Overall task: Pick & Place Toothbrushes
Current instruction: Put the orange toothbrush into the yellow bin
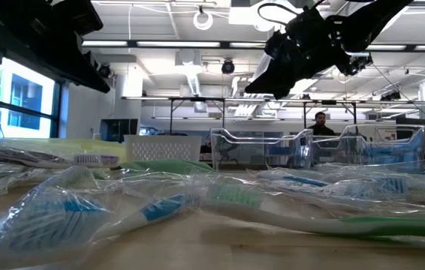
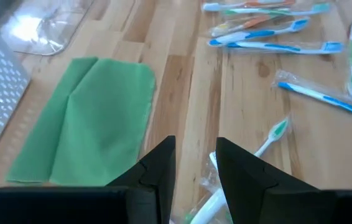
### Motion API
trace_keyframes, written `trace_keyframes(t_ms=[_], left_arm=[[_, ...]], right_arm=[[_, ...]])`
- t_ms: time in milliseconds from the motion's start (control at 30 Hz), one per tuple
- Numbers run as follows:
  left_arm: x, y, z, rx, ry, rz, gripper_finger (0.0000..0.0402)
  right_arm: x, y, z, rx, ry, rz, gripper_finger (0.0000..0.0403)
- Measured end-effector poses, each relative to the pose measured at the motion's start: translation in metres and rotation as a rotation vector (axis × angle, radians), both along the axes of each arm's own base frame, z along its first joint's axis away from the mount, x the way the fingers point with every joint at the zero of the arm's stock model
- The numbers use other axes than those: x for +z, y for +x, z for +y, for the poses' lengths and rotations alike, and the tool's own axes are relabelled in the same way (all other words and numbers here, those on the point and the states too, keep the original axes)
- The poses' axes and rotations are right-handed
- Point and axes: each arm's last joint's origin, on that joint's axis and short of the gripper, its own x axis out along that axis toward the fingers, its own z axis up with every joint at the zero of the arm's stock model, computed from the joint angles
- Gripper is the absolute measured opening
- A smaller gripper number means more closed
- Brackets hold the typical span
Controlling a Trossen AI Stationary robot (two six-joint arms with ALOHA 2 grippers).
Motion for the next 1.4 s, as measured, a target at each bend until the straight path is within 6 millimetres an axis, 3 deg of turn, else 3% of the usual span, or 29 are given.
trace_keyframes(t_ms=[267,433,667,1133,1400], left_arm=[[0.026,0.016,0.000,-0.044,0.179,-0.019,0.0113],[0.037,0.025,0.000,-0.071,0.297,0.068,0.0112],[0.043,0.035,0.022,-0.036,0.303,0.245,0.0112],[0.026,0.033,0.064,-0.052,0.215,0.436,0.0112],[0.012,0.041,0.074,-0.100,0.174,0.504,0.0112]], right_arm=[[0.000,0.000,0.000,-0.001,-0.010,-0.003,0.0002],[0.001,0.000,0.000,0.000,-0.012,-0.006,0.0002],[0.000,0.000,0.000,0.001,-0.007,0.002,0.0002],[-0.001,0.000,0.000,0.016,-0.045,0.007,0.0002],[-0.001,0.000,0.000,0.017,-0.048,0.007,0.0002]])
